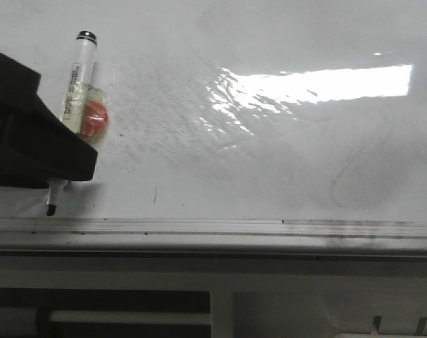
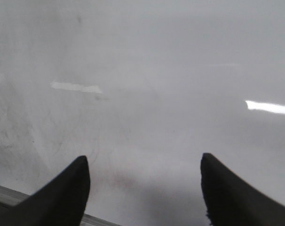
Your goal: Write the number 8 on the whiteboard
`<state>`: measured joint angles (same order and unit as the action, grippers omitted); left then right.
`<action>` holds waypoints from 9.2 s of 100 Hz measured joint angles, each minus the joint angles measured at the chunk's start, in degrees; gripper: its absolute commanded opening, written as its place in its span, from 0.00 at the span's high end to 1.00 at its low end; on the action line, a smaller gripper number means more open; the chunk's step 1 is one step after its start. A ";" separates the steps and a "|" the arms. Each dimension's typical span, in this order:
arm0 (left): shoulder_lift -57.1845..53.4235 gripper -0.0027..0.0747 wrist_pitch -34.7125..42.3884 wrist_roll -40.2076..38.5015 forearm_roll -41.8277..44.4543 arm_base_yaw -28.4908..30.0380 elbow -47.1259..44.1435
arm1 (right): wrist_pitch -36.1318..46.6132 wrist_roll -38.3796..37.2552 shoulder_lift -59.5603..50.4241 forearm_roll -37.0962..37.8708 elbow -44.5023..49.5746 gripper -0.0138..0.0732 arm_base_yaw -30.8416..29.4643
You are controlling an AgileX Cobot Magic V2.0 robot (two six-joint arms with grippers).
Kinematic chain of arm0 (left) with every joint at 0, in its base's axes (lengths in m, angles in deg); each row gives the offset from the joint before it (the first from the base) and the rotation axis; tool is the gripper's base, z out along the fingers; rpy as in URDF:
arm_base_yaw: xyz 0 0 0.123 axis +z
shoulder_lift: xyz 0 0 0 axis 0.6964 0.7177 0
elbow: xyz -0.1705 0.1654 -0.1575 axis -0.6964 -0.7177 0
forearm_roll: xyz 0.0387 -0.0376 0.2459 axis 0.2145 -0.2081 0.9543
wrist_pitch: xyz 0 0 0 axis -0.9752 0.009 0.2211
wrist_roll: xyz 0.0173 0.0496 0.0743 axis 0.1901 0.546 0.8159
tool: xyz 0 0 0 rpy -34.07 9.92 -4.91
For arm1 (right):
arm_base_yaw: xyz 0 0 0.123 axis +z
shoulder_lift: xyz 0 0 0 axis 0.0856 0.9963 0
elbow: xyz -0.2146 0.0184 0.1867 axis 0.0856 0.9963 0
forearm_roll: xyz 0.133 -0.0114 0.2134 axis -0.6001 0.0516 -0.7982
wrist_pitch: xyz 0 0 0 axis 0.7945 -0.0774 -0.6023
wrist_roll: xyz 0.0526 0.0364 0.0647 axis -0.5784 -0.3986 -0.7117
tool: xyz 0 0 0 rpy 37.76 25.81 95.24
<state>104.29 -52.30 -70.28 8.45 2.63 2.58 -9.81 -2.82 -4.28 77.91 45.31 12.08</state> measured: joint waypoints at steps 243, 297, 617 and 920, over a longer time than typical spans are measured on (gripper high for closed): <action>-20.94 0.39 -19.05 34.61 -4.79 -10.57 6.87 | 0.08 37.77 29.01 -10.73 -20.28 0.91 35.93; -33.76 0.99 -9.54 19.28 3.10 -10.57 -1.46 | 12.53 -9.16 21.66 34.51 -16.23 0.89 36.13; -6.51 0.47 -15.13 43.15 -8.82 -16.14 10.48 | 7.49 -7.55 25.08 31.09 -11.04 0.92 55.64; 13.33 0.53 13.72 47.94 -54.85 -12.46 13.26 | 3.84 -10.54 8.28 30.18 -11.04 0.91 45.38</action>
<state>117.62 -38.58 -22.33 -46.40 -9.83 15.84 -5.96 -13.36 4.00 108.09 34.27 57.46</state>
